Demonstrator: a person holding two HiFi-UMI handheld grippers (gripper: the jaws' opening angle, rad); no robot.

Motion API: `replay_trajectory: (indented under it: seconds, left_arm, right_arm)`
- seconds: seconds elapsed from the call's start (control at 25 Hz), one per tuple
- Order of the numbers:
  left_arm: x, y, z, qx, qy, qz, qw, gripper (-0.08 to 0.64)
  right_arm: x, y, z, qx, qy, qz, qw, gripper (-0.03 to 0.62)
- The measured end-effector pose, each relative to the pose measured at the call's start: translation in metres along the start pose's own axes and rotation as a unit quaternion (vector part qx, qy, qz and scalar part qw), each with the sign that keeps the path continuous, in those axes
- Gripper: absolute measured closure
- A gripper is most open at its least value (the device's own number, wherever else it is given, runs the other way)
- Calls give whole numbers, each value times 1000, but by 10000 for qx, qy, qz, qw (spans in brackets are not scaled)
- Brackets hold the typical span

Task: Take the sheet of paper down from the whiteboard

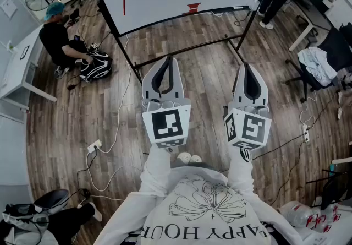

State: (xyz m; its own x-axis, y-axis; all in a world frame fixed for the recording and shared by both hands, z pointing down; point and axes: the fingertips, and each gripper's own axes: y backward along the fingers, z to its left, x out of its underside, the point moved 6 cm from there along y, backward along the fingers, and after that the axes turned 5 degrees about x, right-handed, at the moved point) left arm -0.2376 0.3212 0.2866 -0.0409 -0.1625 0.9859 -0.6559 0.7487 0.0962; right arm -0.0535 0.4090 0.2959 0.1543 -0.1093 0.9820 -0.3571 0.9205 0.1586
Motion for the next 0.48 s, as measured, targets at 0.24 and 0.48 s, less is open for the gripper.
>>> replay_trajectory:
  seconds: [0.24, 0.48]
  left_arm:
    - [-2, -9, -6, -9, -17, 33, 10000, 554]
    - [-1, -15, -15, -77, -38, 61, 9999, 554]
  right_arm:
    - [2, -7, -9, -19, -20, 30, 10000, 591]
    - [6, -12, -19, -157, -99, 28, 9998, 591]
